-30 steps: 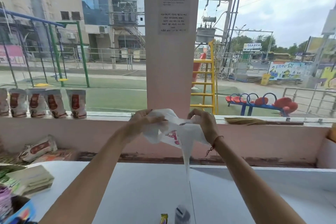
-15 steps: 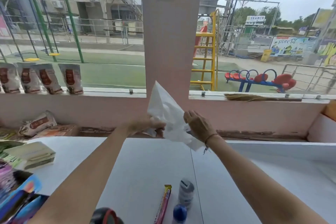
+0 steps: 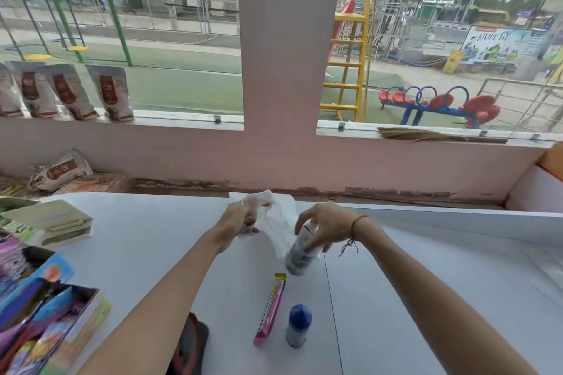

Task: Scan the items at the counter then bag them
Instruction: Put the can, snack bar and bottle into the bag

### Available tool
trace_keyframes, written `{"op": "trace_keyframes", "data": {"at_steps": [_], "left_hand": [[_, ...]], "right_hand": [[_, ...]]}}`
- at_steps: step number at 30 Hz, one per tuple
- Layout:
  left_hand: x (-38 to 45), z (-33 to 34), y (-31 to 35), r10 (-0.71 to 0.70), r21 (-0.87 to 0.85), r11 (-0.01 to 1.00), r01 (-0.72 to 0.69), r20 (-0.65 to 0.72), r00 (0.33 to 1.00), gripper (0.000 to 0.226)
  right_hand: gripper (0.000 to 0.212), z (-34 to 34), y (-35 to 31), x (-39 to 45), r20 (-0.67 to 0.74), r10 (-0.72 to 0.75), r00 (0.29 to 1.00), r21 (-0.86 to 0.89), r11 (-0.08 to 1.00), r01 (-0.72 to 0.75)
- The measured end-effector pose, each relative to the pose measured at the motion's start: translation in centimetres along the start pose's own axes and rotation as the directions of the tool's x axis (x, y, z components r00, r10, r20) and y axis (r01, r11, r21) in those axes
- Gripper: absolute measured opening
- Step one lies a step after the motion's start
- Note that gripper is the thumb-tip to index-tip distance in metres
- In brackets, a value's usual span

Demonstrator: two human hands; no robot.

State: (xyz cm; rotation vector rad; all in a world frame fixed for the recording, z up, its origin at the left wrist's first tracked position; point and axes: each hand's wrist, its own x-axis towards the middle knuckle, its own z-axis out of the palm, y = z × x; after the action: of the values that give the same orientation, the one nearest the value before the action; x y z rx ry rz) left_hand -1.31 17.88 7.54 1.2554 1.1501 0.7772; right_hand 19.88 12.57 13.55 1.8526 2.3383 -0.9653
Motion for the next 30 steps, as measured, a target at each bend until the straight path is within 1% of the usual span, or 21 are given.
{"op": "trace_keyframes", "data": {"at_steps": [1,2,3,4,6,7,9,10,11,13,14,16,17,18,19,21,23,25,28,30], "left_hand": [[0.0,0.0,0.2,0.003,-0.004,1.000,-0.003,-0.013,1.000,0.046],[0.0,0.1,0.4,0.009,-0.013,1.000,-0.009,-0.023,1.000,0.044],[0.1,0.1,0.7,0.017,-0.030,0.999,-0.018,-0.026,1.000,0.040],[0.1,0.2,1.0,0.030,-0.046,0.998,-0.031,-0.023,0.999,0.036],[0.0,0.2,1.8,0.049,-0.073,0.996,-0.049,-0.004,0.999,0.032],[-0.1,0.2,2.2,0.061,-0.080,0.995,-0.060,0.011,0.998,0.032],[-0.4,-0.1,2.7,0.072,-0.120,0.990,-0.067,0.042,0.997,0.034],[-0.6,-0.3,2.9,0.060,-0.162,0.985,-0.050,0.061,0.996,0.035],[-0.7,-0.5,3.1,0.042,-0.220,0.975,-0.023,0.083,0.996,0.034],[-1.2,-1.1,3.1,-0.001,-0.318,0.947,0.045,0.138,0.990,0.031],[-1.5,-1.4,3.0,-0.022,-0.333,0.939,0.082,0.180,0.983,0.029],[-2.2,-1.9,2.6,-0.060,-0.322,0.935,0.150,0.272,0.960,0.023],[-2.5,-2.2,2.4,-0.081,-0.314,0.932,0.179,0.302,0.950,0.024],[-2.7,-2.5,2.0,-0.108,-0.313,0.926,0.209,0.313,0.944,0.028],[-2.9,-2.6,1.8,-0.138,-0.311,0.920,0.238,0.312,0.940,0.033],[-2.9,-2.4,1.3,-0.182,-0.290,0.918,0.273,0.303,0.935,0.038],[-2.7,-1.7,0.9,-0.170,-0.304,0.917,0.258,0.288,0.942,0.040],[-2.1,-1.0,0.4,-0.148,-0.322,0.918,0.232,0.263,0.953,0.039],[-1.3,-0.1,-0.4,-0.139,-0.352,0.912,0.211,0.218,0.966,0.027],[-1.1,0.2,-1.0,-0.124,-0.358,0.913,0.195,0.211,0.970,0.025]], "right_hand": [[0.036,-1.1,-0.5,-0.6,-0.108,-0.036,0.994,0.103,0.994,0.048],[0.036,-1.9,-1.0,-0.9,-0.218,-0.065,0.974,0.167,0.981,0.103],[0.037,-2.3,-1.7,-1.0,-0.319,-0.096,0.943,0.170,0.973,0.156],[0.039,-2.1,-2.5,-0.8,-0.399,-0.122,0.909,0.121,0.975,0.184],[0.045,-0.5,-3.4,0.3,-0.494,-0.160,0.855,-0.037,0.986,0.163],[0.047,0.6,-3.5,1.3,-0.511,-0.165,0.844,-0.097,0.986,0.134],[0.050,2.4,-3.1,3.4,-0.497,-0.175,0.850,-0.209,0.975,0.078],[0.048,3.0,-2.6,4.4,-0.483,-0.201,0.852,-0.274,0.959,0.071],[0.044,3.5,-2.1,5.2,-0.468,-0.259,0.845,-0.361,0.929,0.084],[0.031,4.3,-1.1,6.3,-0.387,-0.386,0.838,-0.586,0.804,0.100],[0.026,4.7,-0.4,6.8,-0.358,-0.405,0.841,-0.667,0.742,0.074],[0.022,4.8,0.5,7.0,-0.352,-0.365,0.862,-0.750,0.661,-0.026],[0.023,4.6,0.6,6.9,-0.381,-0.324,0.866,-0.758,0.646,-0.092],[0.024,4.3,0.5,6.8,-0.412,-0.264,0.872,-0.728,0.670,-0.141],[0.026,3.8,0.4,6.8,-0.426,-0.204,0.882,-0.675,0.721,-0.160],[0.030,3.1,0.5,7.2,-0.414,-0.048,0.909,-0.581,0.782,-0.224],[0.034,2.4,0.6,7.6,-0.387,0.061,0.920,-0.505,0.821,-0.266],[0.037,1.8,0.8,8.0,-0.329,0.074,0.941,-0.443,0.869,-0.223],[0.048,1.9,1.3,8.1,-0.253,0.016,0.967,-0.356,0.928,-0.109],[0.051,3.0,1.7,8.0,-0.262,-0.013,0.965,-0.347,0.934,-0.082]]}}
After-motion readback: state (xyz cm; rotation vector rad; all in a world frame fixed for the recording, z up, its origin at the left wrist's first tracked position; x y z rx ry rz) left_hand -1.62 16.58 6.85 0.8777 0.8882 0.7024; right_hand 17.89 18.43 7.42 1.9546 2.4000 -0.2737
